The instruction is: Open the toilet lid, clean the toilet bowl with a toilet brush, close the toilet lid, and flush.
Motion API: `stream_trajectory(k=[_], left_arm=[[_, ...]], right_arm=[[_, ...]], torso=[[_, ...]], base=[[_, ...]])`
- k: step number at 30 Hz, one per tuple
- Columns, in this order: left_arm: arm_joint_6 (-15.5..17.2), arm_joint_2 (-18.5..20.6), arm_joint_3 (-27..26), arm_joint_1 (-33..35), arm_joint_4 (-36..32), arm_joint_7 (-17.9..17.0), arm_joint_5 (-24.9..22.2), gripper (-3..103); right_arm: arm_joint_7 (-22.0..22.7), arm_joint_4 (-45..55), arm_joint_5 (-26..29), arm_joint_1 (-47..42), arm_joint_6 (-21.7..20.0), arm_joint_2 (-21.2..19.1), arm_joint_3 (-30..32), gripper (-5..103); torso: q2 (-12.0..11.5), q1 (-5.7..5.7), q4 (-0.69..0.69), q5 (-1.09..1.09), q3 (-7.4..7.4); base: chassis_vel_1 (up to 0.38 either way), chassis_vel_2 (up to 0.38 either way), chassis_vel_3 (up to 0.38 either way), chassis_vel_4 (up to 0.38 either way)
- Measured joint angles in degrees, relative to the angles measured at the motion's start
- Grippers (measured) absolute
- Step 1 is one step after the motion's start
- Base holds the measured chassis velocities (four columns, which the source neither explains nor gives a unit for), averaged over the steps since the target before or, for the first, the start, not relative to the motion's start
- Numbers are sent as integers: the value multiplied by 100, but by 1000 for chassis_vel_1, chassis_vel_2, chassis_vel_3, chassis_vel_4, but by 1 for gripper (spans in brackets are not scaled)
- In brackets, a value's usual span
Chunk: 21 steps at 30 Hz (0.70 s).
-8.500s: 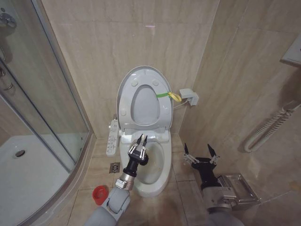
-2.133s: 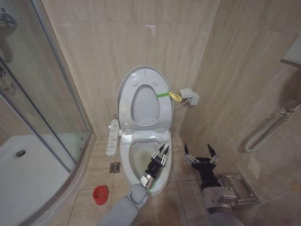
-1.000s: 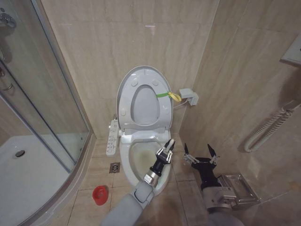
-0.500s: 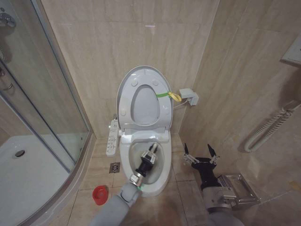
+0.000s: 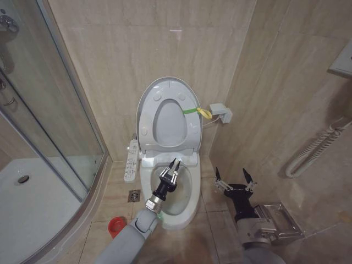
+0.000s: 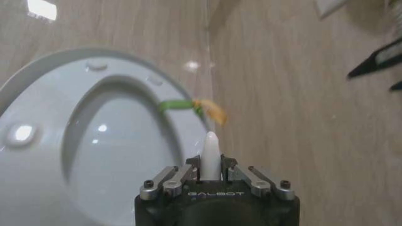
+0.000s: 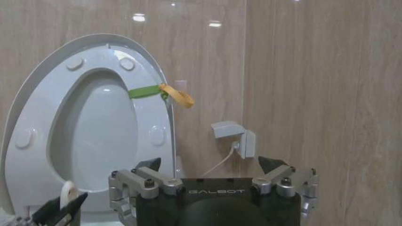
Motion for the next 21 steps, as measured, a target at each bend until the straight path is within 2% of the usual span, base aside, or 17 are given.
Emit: stream_trajectory(k=[4, 10, 17, 21], left_arm=[[3, -35, 97, 135, -305, -70, 80, 22], [4, -171, 225, 243, -399, -78, 105, 22], [2, -365, 313, 193, -42, -61, 154, 21], [-2, -459, 345, 140, 324, 35, 8, 21]], right_arm=[[0, 0, 0, 0, 0, 0, 0, 100], [0, 0, 0, 0, 0, 0, 0, 100], [0, -1, 0, 0, 0, 0, 0, 100], [0, 0, 0, 0, 0, 0, 0, 100]], torso=[[0, 0, 0, 1, 0], [0, 0, 0, 1, 0], [0, 0, 0, 1, 0], [0, 0, 0, 1, 0]], base=[[0, 0, 0, 0], [0, 0, 0, 0], [0, 0, 0, 0], [0, 0, 0, 0]])
